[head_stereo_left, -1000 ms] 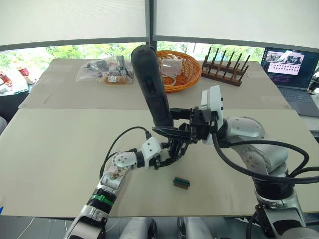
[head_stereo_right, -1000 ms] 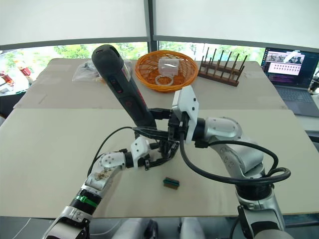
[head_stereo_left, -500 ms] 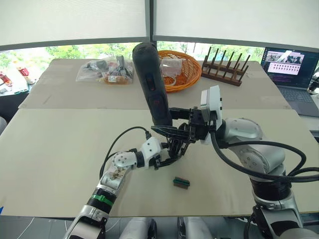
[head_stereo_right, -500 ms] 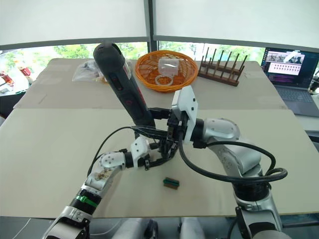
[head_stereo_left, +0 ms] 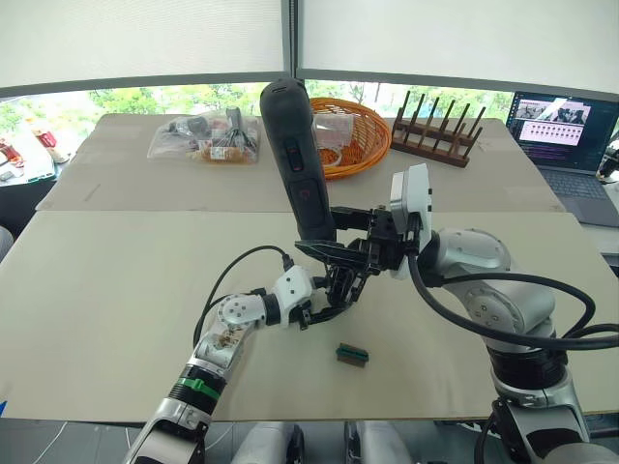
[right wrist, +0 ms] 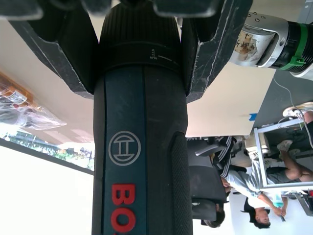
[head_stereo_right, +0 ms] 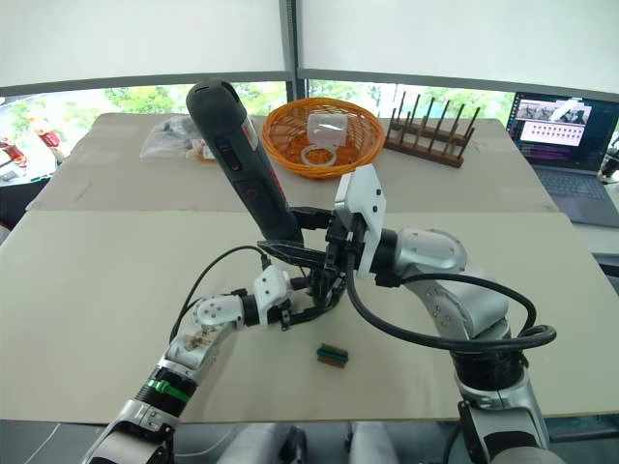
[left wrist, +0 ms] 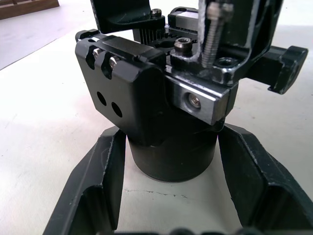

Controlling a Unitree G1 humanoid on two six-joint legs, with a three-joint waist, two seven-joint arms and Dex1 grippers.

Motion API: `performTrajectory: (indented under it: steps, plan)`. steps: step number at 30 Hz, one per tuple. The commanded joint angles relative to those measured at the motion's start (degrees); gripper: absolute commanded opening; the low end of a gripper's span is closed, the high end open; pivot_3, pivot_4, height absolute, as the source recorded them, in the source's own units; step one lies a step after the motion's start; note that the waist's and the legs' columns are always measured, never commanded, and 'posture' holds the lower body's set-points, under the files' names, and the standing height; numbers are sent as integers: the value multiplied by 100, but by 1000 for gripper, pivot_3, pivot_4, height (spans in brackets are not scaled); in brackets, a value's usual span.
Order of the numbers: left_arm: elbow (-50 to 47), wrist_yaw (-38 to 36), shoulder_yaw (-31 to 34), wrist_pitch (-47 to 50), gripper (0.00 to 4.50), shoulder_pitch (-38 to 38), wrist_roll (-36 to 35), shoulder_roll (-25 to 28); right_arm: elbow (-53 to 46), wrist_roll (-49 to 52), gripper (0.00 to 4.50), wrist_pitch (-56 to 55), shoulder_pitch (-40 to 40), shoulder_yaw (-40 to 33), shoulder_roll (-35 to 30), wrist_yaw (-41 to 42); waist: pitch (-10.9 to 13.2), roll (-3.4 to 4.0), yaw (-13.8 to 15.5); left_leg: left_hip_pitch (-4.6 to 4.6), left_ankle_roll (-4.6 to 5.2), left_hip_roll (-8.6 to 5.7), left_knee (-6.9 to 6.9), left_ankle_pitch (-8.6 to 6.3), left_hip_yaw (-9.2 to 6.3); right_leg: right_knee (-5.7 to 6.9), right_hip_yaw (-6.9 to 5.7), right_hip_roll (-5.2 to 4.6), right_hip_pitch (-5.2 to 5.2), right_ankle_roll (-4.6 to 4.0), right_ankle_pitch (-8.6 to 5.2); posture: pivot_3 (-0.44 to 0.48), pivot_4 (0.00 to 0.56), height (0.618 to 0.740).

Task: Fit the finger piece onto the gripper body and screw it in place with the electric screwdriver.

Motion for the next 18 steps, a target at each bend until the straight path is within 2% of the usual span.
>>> performTrajectory:
  steps: [1,18]
  plan:
    - [2,25,-24,-51,2301,-66,-14,-29,-257,169,1908,-6,-182,-202,-23,0,0,0,0,0,0,0,0,0,0,0,0,0,0,0,0,0,150,740]
    - [5,1,-39,-70,2301,-72,-1,-14,-322,247,1908,-36,-134,-237,-57,-25,0,0,1,0,0,0,0,0,0,0,1,-2,0,0,0,0,150,740]
